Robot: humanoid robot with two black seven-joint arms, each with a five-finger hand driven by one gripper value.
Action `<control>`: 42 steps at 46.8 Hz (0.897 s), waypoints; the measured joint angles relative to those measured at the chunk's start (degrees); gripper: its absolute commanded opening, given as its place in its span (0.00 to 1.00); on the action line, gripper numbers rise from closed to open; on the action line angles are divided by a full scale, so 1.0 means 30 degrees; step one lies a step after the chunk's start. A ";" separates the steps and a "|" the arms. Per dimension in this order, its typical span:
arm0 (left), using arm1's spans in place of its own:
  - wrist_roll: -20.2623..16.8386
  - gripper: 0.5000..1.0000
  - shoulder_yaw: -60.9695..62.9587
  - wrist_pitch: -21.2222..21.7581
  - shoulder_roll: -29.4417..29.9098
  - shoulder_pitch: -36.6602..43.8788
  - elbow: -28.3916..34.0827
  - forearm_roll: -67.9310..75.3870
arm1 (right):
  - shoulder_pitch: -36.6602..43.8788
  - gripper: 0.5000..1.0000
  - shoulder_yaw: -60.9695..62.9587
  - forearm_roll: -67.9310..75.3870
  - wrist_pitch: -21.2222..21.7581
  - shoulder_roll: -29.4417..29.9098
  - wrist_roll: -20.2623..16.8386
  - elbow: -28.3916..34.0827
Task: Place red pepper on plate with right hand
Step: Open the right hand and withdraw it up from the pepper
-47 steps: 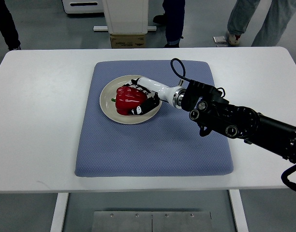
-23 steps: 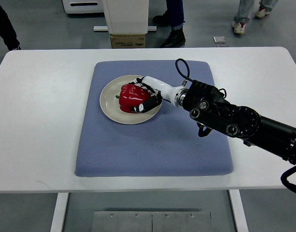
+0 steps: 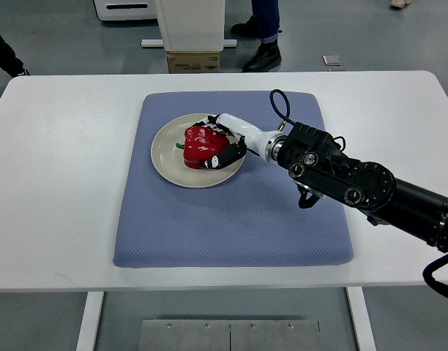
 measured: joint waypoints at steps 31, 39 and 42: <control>-0.0005 1.00 -0.0002 0.0000 0.0000 0.0000 -0.0005 0.0000 | -0.1489 0.99 0.4960 0.0114 0.0030 -0.0022 -0.0030 0.0237; -0.0003 1.00 0.0001 0.0000 0.0001 0.0005 -0.0003 -0.0001 | -0.2793 0.99 0.7823 0.0121 0.0039 -0.0929 -0.0010 0.0251; -0.0005 1.00 -0.0008 0.0000 0.0000 0.0001 0.0000 0.0001 | -0.3525 0.99 0.8845 0.0120 0.0039 -0.1186 -0.0002 0.0242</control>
